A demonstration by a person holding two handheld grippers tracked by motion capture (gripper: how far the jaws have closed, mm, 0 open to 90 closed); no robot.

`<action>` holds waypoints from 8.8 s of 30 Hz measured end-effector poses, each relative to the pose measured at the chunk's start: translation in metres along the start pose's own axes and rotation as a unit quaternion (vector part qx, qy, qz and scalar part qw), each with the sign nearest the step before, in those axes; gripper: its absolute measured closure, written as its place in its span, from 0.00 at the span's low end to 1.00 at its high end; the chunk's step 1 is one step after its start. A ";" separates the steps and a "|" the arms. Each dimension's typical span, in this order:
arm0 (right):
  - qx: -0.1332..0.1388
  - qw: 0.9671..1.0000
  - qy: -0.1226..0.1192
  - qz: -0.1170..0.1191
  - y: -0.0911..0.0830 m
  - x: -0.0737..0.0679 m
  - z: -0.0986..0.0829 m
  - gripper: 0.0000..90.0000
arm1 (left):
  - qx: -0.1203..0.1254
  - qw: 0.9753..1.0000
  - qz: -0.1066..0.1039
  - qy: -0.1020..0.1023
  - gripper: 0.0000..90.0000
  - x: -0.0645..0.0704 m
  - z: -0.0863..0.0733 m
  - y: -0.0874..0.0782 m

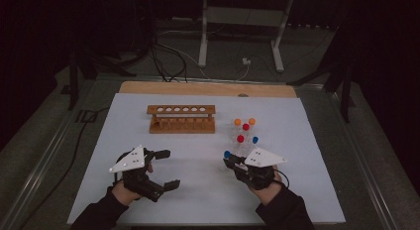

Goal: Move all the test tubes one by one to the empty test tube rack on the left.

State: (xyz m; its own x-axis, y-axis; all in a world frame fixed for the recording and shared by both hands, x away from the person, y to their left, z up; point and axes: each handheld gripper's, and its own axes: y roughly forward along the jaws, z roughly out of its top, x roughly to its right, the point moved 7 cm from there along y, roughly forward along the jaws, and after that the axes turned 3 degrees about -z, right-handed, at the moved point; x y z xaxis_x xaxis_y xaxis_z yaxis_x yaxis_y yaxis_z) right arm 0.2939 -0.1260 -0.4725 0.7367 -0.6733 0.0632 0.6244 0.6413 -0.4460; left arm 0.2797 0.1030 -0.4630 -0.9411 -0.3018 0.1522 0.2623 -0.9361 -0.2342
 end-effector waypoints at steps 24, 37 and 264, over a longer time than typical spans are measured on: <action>-0.015 0.999 -0.014 0.044 0.012 -0.022 -0.001 0.85 | -0.021 0.998 -0.051 0.029 0.20 0.003 0.030 0.067; -0.018 0.999 -0.015 0.049 0.012 -0.024 -0.001 0.85 | -0.028 0.997 -0.050 0.047 0.55 0.001 0.027 0.084; -0.028 0.993 0.066 -0.097 -0.033 0.101 -0.001 0.85 | -0.031 0.999 0.038 0.005 0.03 -0.063 0.025 0.068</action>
State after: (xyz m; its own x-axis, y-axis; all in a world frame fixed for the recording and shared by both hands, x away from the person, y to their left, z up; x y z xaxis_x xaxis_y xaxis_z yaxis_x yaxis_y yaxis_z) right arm 0.3475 -0.2153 -0.4527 0.5606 -0.8272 0.0376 0.7333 0.4748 -0.4866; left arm 0.3618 0.0541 -0.4648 -0.9209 -0.3701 0.1226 0.3201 -0.8972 -0.3043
